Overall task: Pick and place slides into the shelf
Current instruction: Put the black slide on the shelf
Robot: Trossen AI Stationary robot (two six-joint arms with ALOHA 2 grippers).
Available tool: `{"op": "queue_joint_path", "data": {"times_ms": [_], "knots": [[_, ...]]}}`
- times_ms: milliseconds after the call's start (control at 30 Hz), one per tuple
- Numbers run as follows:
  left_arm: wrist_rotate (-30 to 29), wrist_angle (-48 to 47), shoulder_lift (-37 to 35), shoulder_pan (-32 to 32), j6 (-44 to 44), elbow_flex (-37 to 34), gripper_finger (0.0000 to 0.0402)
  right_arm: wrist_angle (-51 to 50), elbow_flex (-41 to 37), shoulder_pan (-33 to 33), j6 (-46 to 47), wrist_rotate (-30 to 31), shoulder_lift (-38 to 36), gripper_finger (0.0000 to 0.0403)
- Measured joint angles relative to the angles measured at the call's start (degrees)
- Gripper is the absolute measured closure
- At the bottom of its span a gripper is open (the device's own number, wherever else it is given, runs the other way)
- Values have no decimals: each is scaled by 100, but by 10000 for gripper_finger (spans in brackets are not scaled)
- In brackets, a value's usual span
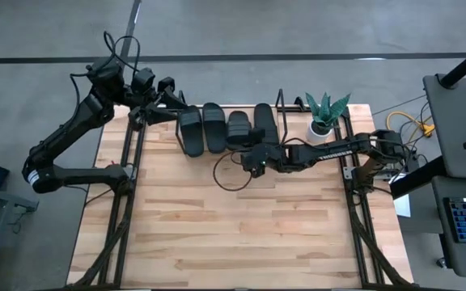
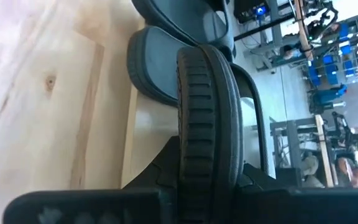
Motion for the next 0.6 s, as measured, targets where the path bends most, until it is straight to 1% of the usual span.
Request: {"op": "queue_joint_path", "data": {"times_ms": [200, 267, 433, 600], "knots": [[0, 10, 86, 0, 0, 0, 187, -139, 0, -97, 364, -53, -9, 358], [3, 27, 106, 0, 0, 0, 187, -296, 0, -111, 505, -260, -9, 353], [34, 27, 152, -2, -3, 0, 187, -750, 32, -134, 1464, -670, -10, 339], [80, 24, 162, -2, -2, -2, 187, -859, 81, -178, 2152, -1110, -11, 314]]}}
